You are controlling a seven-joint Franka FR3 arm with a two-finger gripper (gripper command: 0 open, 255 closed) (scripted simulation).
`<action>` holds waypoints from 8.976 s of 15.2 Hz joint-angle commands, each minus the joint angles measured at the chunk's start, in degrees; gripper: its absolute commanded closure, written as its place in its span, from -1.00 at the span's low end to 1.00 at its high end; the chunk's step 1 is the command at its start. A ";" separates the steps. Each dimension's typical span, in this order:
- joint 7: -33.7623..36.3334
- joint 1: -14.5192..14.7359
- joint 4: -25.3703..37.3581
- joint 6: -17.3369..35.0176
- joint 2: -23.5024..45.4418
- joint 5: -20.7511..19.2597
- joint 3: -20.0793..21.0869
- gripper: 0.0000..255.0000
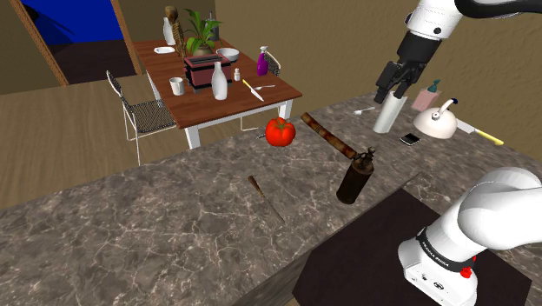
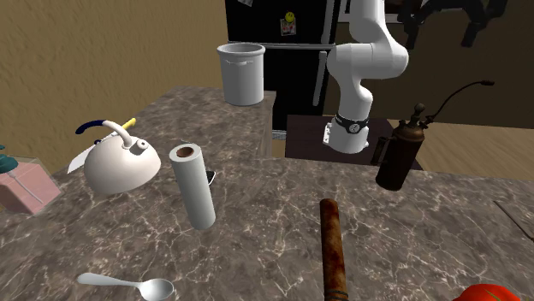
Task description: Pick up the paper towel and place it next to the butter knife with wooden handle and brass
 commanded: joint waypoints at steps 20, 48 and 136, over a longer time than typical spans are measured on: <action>-25.09 -5.43 8.05 13.75 23.06 -7.91 -20.10 -1.00; -54.13 -17.58 42.27 19.52 68.60 10.49 -29.60 -1.00; 22.90 16.58 30.95 -2.31 30.42 -1.06 10.31 1.00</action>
